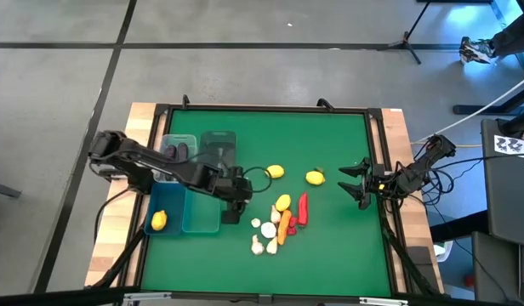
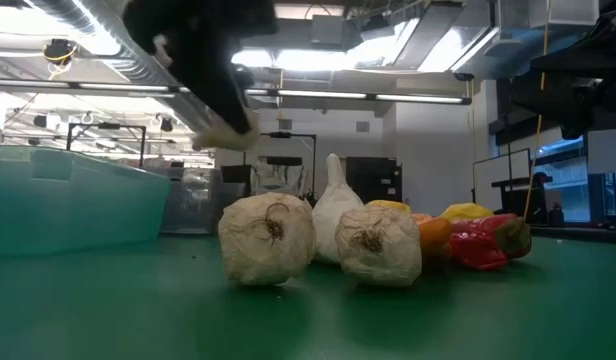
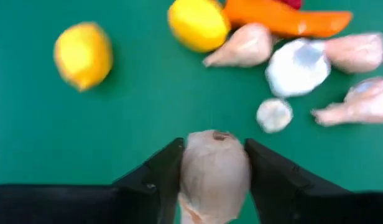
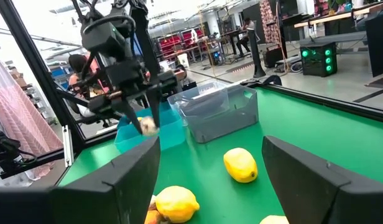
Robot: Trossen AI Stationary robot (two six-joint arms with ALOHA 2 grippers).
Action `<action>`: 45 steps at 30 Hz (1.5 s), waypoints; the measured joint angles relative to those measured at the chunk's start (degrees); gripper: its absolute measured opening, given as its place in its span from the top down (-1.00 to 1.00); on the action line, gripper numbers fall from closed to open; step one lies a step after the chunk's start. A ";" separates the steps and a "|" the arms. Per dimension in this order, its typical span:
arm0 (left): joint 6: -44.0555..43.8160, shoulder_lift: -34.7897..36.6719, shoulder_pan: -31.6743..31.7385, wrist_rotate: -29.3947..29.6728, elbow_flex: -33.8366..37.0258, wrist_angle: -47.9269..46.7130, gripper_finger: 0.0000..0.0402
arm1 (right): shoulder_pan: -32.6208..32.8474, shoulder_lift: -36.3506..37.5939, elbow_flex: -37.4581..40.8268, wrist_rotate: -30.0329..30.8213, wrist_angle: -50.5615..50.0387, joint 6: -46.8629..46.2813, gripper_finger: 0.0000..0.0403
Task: Sort produce into baskets
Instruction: Put the white garlic into the green bin
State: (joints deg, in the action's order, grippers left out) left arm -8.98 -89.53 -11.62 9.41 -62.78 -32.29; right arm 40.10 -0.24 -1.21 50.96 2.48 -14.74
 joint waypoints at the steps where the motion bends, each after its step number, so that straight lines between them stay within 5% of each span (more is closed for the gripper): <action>1: -1.64 0.74 -0.16 0.07 0.00 -1.64 0.23 | 0.00 -0.01 0.00 0.00 0.01 0.00 -0.39; 17: -35.59 4.19 -7.75 7.52 -0.02 -26.50 0.23 | 0.01 -0.01 -0.02 0.01 -0.23 0.00 -0.39; 28: -53.82 4.19 -11.69 12.19 -0.02 -30.15 0.23 | 0.01 0.01 -0.02 0.02 -0.35 0.00 -0.39; 45: -56.80 4.15 -13.07 12.96 0.00 -34.53 0.22 | 0.01 -0.01 -0.02 0.02 -0.42 0.00 -0.39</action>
State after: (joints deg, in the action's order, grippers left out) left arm -65.78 -85.38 -24.69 22.37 -62.78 -66.83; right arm 40.11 -0.24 -1.23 50.98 2.07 -14.74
